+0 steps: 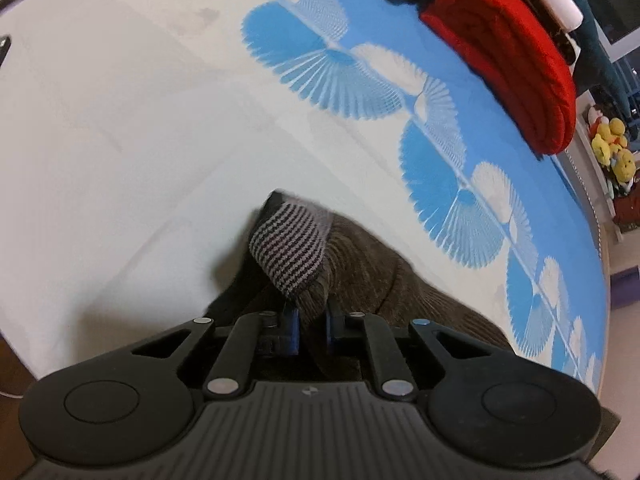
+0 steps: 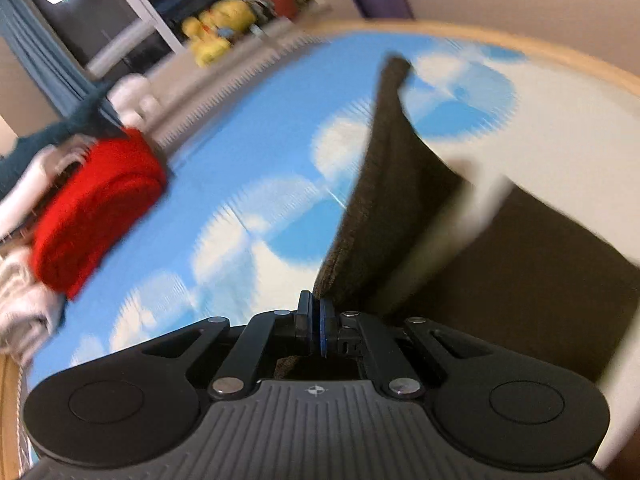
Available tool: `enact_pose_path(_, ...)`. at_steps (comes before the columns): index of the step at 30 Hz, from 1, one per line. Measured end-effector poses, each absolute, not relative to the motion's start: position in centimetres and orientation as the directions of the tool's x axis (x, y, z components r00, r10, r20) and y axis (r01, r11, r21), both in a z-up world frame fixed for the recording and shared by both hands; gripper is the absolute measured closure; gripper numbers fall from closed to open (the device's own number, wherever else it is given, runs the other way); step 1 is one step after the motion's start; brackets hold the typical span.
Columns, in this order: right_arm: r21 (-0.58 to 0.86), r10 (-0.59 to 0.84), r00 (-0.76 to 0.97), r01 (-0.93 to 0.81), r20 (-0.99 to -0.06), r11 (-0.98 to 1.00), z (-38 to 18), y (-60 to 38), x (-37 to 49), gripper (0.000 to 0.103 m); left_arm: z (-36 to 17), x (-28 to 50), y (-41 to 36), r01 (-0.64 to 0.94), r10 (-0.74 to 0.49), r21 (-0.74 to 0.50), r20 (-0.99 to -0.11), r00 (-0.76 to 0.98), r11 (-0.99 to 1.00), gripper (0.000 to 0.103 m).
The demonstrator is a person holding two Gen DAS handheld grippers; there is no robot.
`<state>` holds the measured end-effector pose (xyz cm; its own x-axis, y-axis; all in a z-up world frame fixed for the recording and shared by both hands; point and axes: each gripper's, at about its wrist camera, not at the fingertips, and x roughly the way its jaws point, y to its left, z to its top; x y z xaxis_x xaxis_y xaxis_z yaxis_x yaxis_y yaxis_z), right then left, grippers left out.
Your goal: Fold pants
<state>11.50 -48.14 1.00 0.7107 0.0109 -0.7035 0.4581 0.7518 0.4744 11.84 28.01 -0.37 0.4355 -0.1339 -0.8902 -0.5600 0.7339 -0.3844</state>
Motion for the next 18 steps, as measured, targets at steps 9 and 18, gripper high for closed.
enact_pose_path(9, 0.396, 0.072, 0.492, 0.596, -0.867, 0.699, -7.9, -53.6, 3.1, 0.095, -3.5, 10.7, 29.2, -0.561, -0.148, -0.280, -0.952, 0.269, 0.779, 0.070)
enact_pose_path(18, 0.425, -0.142, 0.546, 0.768, -0.826, 0.478, -7.7, -65.2, 1.9, 0.078, -4.0, 11.1, 28.9, -0.569, -0.127, -0.248, -0.961, 0.245, 0.784, 0.044)
